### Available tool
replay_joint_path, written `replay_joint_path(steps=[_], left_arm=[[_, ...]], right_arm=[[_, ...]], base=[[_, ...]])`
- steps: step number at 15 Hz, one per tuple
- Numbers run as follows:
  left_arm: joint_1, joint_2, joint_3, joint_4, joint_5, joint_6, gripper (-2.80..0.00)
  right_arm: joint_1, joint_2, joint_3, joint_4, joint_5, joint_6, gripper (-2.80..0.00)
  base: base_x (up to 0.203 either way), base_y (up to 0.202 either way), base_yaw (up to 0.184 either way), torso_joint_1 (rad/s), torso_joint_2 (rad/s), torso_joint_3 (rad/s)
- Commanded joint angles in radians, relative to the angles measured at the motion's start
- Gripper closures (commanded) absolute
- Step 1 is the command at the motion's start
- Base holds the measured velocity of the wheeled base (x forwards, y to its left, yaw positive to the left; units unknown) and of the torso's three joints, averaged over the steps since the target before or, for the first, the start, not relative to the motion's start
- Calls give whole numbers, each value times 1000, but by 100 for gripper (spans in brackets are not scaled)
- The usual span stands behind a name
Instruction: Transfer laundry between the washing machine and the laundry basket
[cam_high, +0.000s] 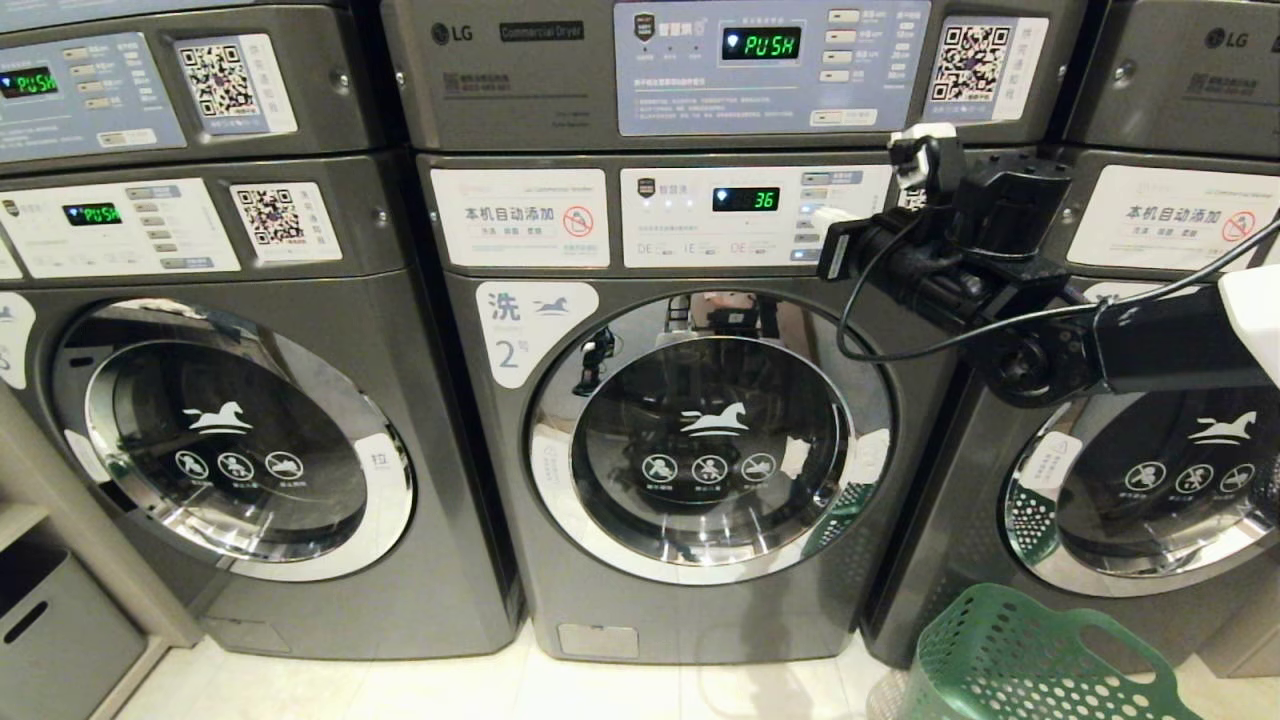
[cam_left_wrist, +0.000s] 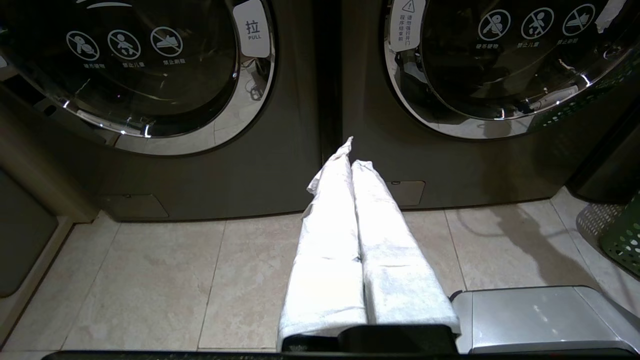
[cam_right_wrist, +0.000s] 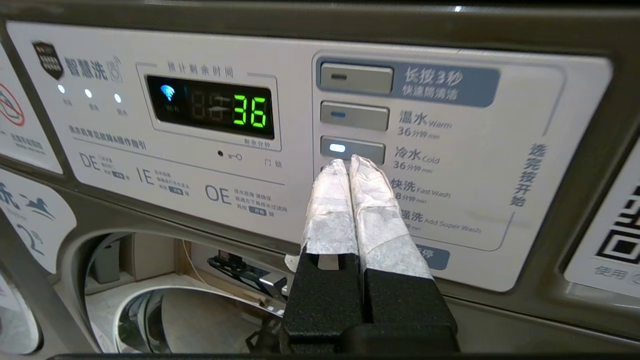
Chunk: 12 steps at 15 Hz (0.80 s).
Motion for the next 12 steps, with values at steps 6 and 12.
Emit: replay_joint_path(steps=[6,12], left_arm=[[1,0,0,1,0,1,0],[-1,0,0,1,0,1,0]], right_arm=[[-10,-54,133,-5,-16,5,0],[-29,-58,212,-36,-18,6,0]], base=[[0,0,0,0,0,0],[0,0,0,0,0,0]])
